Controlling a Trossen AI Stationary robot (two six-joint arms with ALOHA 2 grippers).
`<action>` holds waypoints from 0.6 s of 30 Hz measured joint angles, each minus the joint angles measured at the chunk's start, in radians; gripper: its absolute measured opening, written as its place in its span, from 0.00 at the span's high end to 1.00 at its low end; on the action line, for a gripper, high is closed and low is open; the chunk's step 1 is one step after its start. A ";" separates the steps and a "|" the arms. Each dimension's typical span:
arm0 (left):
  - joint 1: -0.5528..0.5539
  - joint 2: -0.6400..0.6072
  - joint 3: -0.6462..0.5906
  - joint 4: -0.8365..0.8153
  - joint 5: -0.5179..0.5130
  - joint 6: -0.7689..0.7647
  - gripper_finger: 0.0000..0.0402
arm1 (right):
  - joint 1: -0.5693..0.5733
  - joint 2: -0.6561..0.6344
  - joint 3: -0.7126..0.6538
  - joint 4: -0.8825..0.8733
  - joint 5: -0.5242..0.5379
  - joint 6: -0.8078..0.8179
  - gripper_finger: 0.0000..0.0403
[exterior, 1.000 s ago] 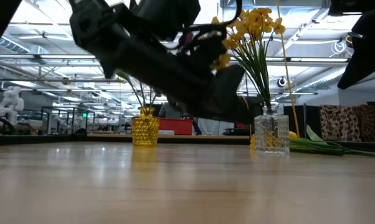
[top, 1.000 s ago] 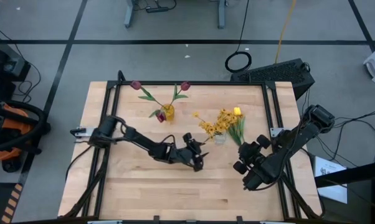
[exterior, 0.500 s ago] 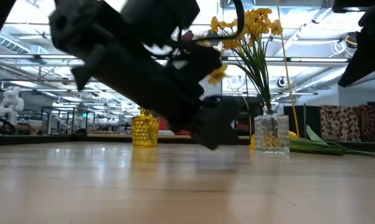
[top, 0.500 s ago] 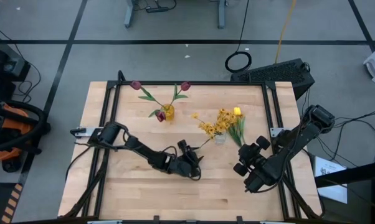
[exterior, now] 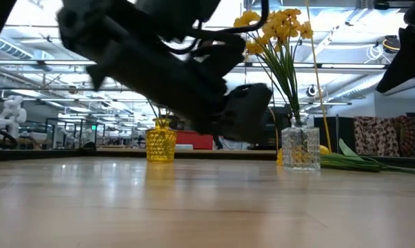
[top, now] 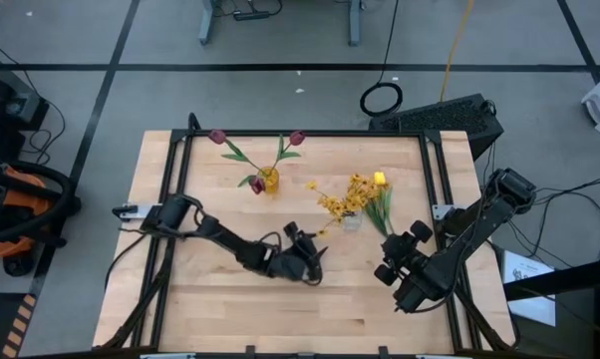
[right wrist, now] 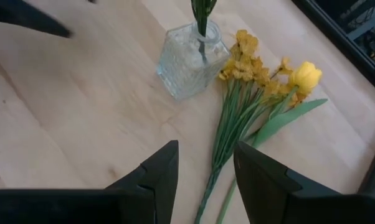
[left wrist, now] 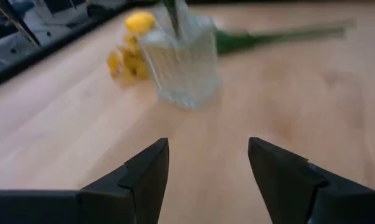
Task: Sort flowers into vase by color
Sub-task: Put the yellow flower into the transparent vase
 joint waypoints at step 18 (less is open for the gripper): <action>0.135 0.117 0.054 0.242 0.160 0.162 0.90 | 0.000 0.000 0.000 0.011 0.028 -0.001 0.64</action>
